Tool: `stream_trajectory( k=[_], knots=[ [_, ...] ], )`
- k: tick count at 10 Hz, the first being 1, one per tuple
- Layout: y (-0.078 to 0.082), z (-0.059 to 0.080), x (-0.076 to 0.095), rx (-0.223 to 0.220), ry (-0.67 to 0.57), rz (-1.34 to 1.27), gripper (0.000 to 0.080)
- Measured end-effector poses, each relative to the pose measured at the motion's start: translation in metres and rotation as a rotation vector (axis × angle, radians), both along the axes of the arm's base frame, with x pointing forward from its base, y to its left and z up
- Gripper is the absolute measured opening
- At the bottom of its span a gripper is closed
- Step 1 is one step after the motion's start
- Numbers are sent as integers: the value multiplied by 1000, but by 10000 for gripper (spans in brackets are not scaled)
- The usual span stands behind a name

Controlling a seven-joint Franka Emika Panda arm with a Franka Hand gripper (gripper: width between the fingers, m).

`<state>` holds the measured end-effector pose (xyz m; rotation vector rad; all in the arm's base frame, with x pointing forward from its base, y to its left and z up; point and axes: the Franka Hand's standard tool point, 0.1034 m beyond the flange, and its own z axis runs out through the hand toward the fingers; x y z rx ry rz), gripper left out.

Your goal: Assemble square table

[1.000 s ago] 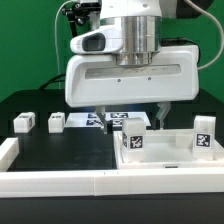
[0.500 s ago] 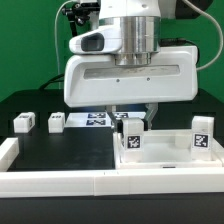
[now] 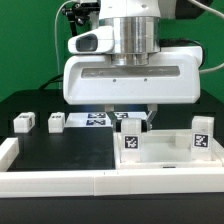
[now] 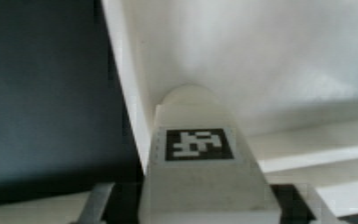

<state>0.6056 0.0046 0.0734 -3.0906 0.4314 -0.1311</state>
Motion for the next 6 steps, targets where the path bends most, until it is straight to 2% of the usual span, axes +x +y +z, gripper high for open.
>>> stream_trajectory(
  k=[3,6],
  knots=[
    [1,0,1,49,-4,-350,291],
    [2,0,2,72,-5,-613,291]
  ],
)
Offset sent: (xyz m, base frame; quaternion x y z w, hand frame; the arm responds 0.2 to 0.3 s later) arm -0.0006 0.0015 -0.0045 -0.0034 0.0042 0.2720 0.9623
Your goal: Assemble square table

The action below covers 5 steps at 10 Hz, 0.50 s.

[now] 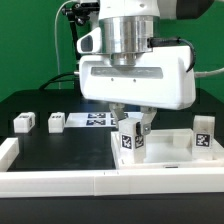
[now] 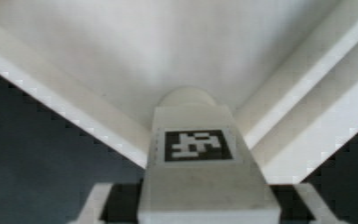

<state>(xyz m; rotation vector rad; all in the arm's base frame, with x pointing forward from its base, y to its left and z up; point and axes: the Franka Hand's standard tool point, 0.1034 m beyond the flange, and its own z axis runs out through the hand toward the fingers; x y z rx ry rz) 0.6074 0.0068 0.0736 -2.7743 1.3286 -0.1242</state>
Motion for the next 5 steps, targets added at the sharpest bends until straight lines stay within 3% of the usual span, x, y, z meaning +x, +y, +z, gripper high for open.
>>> stream_trajectory(
  k=[5],
  knots=[
    [-2,0,3,50,58,-414,291]
  ],
)
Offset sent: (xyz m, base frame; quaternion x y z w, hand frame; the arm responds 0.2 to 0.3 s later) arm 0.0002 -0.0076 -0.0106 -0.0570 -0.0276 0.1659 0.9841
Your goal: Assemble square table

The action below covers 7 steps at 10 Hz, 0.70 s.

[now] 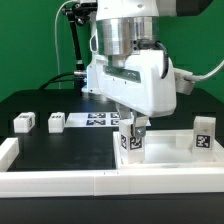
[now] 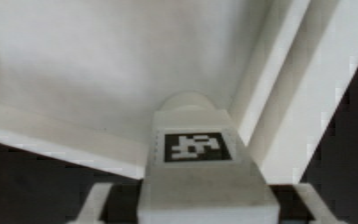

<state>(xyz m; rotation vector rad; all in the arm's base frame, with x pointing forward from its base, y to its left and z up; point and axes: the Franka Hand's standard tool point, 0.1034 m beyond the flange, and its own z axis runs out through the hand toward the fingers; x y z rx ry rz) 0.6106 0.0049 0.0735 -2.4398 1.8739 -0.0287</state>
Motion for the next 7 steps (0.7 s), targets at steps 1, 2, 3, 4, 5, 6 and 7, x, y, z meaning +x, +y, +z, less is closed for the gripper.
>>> stream_trajectory(
  k=[1,2,3,4,5,6,7],
  knots=[
    [0,0,0,2,1,-36,291],
    [0,0,0,3,2,-59,292],
    [0,0,0,3,2,-48,409],
    [0,0,0,0,0,-3,542],
    [0,0,0,-6,-3,75,542],
    [1,0,0,-14,-8,211,630],
    [3,0,0,-18,-12,316,643]
  ],
)
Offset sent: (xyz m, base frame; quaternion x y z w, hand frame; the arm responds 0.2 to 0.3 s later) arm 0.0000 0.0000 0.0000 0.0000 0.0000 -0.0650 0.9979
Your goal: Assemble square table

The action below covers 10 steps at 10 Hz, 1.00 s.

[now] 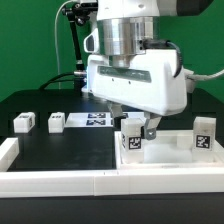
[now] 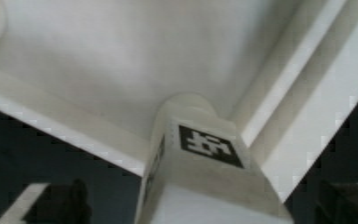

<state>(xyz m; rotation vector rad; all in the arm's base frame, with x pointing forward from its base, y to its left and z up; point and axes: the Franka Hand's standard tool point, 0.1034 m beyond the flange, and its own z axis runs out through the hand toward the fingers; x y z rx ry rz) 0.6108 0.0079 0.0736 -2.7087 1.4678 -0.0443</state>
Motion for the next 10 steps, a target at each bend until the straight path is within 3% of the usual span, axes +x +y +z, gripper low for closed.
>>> stream_trajectory(
  k=[10],
  knots=[
    [2,0,-2,-53,-28,898,649]
  ],
)
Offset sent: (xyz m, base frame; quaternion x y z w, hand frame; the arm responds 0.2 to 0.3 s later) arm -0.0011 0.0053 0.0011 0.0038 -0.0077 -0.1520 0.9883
